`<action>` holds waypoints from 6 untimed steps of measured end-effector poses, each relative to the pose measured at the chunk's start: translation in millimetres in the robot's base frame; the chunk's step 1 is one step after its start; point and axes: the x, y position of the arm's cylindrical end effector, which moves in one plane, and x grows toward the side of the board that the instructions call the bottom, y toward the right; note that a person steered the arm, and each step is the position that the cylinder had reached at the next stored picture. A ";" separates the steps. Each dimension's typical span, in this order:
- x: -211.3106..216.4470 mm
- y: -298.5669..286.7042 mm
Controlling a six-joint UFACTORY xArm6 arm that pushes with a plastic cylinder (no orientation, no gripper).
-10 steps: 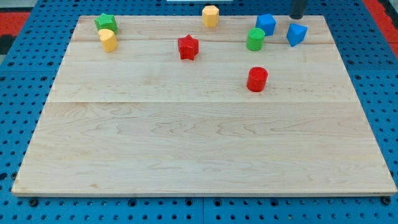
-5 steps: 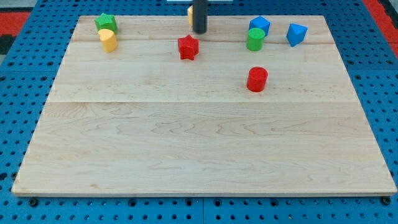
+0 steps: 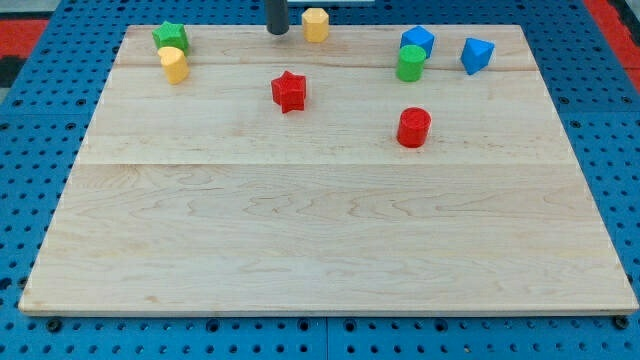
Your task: Put the blue cube yellow hexagon and red star in a triangle
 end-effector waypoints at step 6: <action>113.8 40.6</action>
